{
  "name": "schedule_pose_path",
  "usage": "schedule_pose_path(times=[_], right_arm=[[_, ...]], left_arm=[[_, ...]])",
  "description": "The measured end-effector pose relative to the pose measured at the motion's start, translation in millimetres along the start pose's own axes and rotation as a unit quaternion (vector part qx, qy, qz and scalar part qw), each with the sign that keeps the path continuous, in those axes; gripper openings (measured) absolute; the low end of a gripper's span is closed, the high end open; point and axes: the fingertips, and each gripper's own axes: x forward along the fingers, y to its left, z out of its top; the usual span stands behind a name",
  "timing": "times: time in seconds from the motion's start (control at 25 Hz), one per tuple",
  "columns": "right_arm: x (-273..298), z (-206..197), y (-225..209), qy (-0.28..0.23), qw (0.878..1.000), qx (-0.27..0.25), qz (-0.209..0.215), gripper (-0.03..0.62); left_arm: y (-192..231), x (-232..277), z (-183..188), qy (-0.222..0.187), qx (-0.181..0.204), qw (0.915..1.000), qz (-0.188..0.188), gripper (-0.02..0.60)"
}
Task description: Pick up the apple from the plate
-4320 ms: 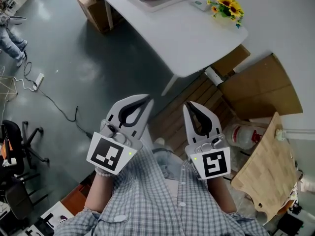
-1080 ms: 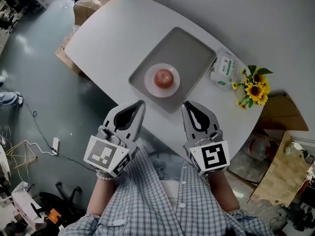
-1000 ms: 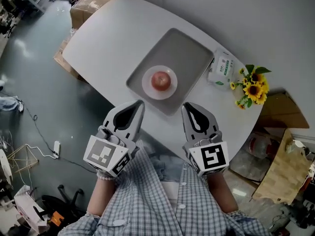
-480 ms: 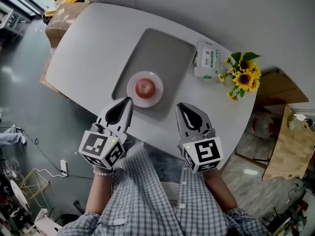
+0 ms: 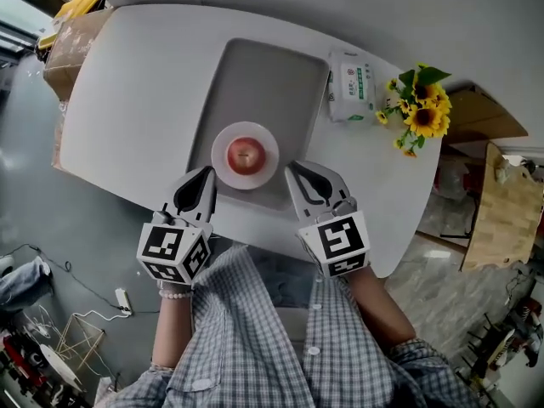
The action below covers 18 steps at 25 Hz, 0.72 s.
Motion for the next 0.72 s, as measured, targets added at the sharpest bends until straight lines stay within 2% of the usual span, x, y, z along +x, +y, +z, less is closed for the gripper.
schedule_pose_path(times=[0.2,0.44,0.72], right_arm=[[27,0,-2,0.017,1.000,0.004,-0.013,0.031],[49,-12,-7,0.058,0.997,0.039,-0.042,0.031],[66,-38,-16,0.110,0.989,0.056,-0.086,0.032]], left_arm=[[22,16,-5,0.021,-0.010,0.9997,-0.012,0.009],[42,40,-21,0.060,-0.051,0.9965,-0.029,0.009],[47,62,-47,0.131,-0.036,0.9896,-0.045,0.011]])
